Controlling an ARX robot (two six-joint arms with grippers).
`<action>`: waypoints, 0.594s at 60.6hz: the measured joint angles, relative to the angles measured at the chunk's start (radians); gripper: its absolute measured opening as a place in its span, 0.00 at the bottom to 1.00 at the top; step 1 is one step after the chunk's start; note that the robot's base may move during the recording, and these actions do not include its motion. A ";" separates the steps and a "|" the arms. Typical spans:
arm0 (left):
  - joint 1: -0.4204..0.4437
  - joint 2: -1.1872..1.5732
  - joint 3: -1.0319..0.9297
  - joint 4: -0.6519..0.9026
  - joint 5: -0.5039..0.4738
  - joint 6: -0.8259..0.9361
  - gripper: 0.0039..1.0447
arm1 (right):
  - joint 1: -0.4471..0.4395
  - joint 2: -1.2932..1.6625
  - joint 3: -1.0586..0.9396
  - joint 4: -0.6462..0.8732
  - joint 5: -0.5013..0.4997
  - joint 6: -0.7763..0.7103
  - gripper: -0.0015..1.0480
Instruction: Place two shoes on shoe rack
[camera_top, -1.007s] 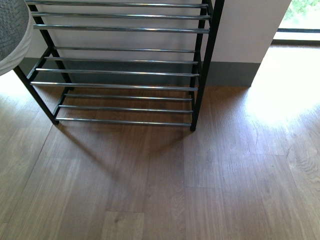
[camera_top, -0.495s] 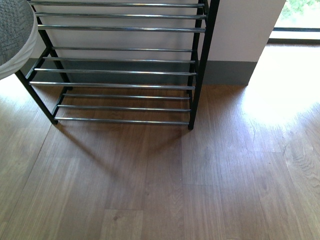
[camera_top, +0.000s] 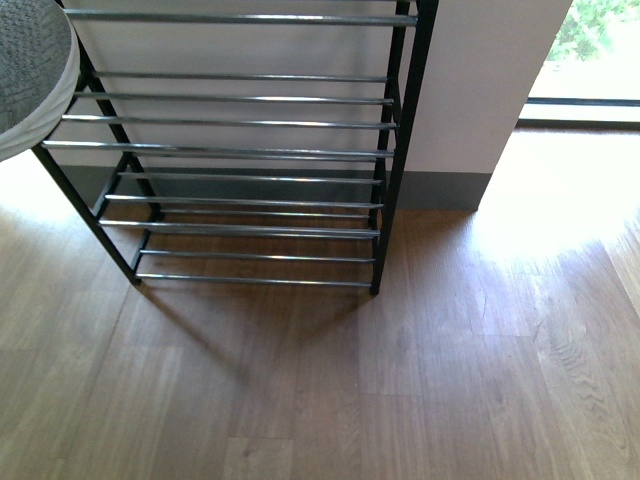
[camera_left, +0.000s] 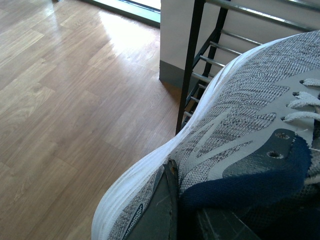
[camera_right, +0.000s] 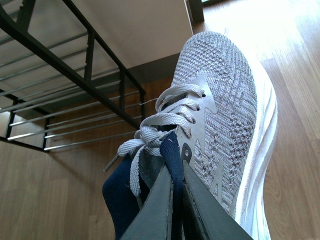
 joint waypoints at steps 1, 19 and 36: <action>0.000 0.000 0.000 0.000 -0.001 0.000 0.01 | 0.000 0.000 0.000 0.000 0.000 0.000 0.01; 0.000 0.000 0.000 0.000 0.000 0.000 0.01 | 0.000 0.000 0.000 0.000 -0.003 0.000 0.01; 0.000 0.000 0.000 0.000 -0.002 0.000 0.01 | 0.000 0.000 0.000 0.000 -0.001 0.000 0.01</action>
